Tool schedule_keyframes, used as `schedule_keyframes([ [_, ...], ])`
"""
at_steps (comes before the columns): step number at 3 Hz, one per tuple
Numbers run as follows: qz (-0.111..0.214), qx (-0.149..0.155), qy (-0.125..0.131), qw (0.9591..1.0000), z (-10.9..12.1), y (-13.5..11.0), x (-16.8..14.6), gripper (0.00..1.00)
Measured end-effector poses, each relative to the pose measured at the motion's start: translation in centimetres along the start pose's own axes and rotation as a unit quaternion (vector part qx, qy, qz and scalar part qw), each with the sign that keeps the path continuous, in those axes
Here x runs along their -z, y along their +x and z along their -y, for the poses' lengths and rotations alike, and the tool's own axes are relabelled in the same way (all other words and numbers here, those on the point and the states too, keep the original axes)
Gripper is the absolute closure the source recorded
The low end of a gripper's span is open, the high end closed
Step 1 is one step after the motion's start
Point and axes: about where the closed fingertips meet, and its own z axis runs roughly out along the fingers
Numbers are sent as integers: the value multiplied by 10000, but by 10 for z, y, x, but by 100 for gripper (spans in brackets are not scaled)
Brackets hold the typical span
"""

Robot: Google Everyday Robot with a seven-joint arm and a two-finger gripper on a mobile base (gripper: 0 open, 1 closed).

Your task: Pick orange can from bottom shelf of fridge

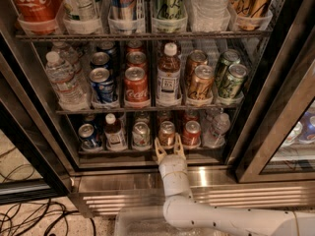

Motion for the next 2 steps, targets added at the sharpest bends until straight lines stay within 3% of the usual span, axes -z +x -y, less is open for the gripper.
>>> schedule_keyframes([
  [1, -59, 47, 33, 10000, 4, 4, -16, 42],
  [2, -145, 69, 34, 9999, 6, 10, -31, 30],
])
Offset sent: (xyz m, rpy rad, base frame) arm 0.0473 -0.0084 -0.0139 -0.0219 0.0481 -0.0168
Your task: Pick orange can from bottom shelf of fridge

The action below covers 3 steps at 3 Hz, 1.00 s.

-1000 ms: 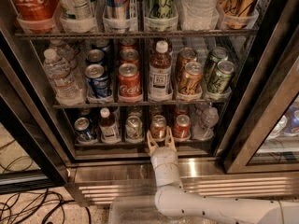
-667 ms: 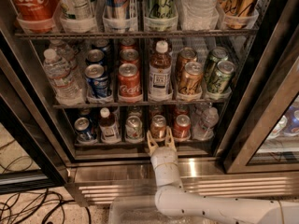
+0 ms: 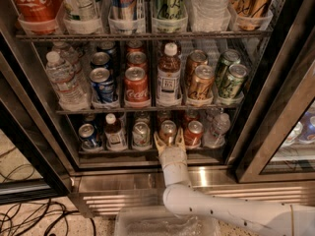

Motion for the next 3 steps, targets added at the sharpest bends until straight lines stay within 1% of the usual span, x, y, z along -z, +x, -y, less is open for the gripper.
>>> schedule_keyframes([
  [1, -15, 3, -1, 10000, 0, 1, -1, 31],
  [2, -35, 4, -14, 10000, 0, 0, -5, 50],
  [3, -55, -11, -44, 10000, -1, 0, -7, 73],
])
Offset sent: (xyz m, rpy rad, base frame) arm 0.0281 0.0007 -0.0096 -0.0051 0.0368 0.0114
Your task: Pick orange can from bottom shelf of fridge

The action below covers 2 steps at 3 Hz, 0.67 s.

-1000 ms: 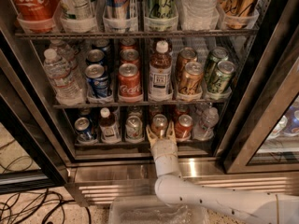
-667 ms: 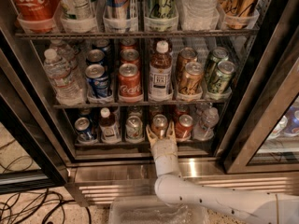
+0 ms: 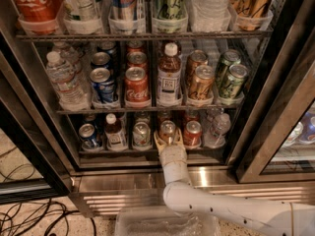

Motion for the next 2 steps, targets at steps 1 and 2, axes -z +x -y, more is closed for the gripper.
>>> schedule_keyframes([
  [1, -1, -2, 0, 10000, 0, 0, 0, 96],
  [2, -18, -50, -10, 10000, 1, -2, 0, 100],
])
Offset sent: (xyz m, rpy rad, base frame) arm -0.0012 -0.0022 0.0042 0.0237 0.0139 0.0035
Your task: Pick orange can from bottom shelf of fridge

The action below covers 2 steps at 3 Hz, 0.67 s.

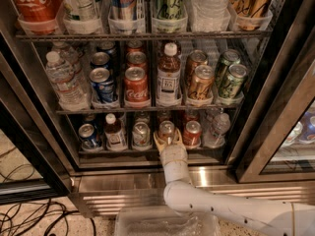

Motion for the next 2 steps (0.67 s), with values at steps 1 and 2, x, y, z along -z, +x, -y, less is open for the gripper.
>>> schedule_keyframes([
  [1, -48, -240, -123, 9996, 7, -15, 3, 100],
  [2, -98, -489, -312, 9983, 16, -36, 10, 100],
])
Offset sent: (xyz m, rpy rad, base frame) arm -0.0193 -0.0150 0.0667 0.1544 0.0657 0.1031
